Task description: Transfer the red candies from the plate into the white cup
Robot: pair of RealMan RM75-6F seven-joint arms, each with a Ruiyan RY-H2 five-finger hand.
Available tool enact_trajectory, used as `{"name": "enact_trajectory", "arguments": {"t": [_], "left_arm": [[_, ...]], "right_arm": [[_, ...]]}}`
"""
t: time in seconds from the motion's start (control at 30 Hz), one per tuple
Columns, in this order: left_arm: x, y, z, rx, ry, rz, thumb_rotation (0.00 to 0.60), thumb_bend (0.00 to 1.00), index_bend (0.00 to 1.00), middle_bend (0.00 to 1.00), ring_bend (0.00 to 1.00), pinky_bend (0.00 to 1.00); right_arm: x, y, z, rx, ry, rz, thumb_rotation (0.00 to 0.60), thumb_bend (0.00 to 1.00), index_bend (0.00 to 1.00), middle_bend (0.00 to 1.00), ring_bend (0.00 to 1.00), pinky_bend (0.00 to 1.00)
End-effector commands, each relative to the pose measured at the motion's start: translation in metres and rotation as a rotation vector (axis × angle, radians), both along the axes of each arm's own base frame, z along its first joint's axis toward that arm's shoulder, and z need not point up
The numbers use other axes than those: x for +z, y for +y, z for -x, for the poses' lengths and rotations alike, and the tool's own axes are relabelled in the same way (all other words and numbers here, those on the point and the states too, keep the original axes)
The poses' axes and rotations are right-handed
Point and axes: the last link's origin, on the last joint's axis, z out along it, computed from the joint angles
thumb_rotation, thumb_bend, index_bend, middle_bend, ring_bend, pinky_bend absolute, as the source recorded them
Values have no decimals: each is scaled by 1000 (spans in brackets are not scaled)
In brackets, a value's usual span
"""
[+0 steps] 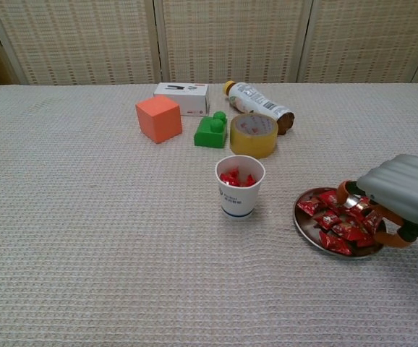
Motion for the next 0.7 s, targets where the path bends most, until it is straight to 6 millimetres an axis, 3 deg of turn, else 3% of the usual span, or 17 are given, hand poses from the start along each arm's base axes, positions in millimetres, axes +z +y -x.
{"name": "enact_trajectory", "arguments": {"t": [0.03,0.7], "left_arm": [[0,0,0,1,-1,-2,600,529,14,153,210,275],[2,0,0,-3,-7,-3,600,528,14,153,210,275]], "right_arm": [[-4,0,0,-5,-5,-7,600,224,314,791,714,979],[-8,1,-3,9,-34,-9,600,224,467,791,733,986]]}}
